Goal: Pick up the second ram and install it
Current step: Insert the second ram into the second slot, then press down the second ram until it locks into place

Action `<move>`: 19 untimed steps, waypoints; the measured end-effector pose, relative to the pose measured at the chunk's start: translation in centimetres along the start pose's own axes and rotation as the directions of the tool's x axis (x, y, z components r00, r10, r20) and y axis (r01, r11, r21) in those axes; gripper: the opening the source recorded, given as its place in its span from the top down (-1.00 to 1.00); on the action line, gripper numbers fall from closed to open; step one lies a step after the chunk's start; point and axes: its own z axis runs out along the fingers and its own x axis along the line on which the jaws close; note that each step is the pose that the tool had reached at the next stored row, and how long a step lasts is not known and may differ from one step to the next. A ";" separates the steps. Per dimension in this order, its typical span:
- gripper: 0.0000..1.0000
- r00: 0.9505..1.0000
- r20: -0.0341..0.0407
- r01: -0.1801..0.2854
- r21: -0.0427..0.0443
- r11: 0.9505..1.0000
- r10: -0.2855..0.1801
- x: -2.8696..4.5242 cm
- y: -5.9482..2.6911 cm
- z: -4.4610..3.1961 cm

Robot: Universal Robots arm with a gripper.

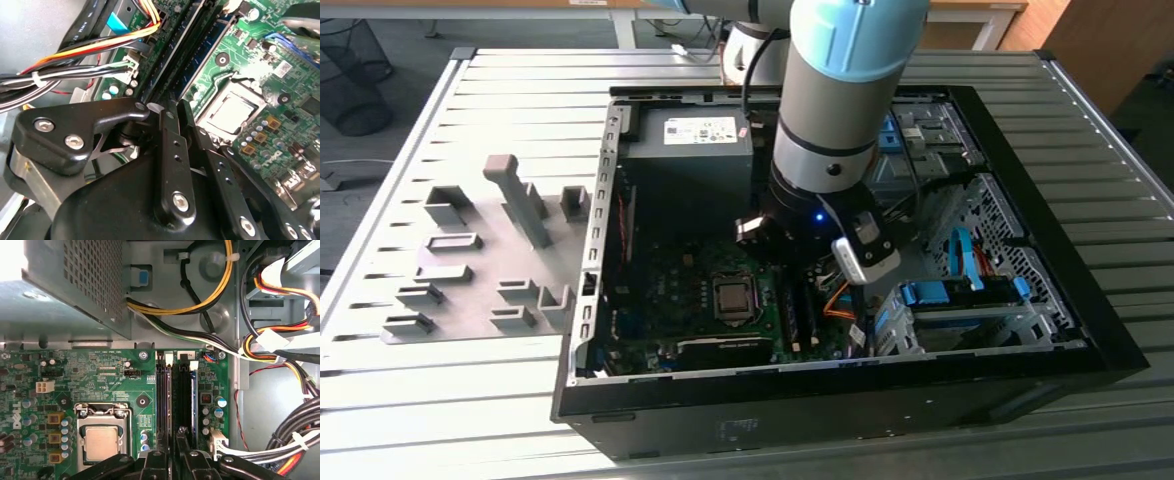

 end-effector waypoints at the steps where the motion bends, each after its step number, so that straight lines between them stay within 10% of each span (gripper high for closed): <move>1: 0.58 1.000 0.000 0.000 0.000 1.000 0.000 0.01 0.00 -0.27; 6: 0.58 1.000 0.000 0.000 0.000 1.000 0.000 0.02 0.00 -1.39; 19: 0.79 1.000 0.000 0.000 0.000 1.000 0.000 0.02 0.00 -1.41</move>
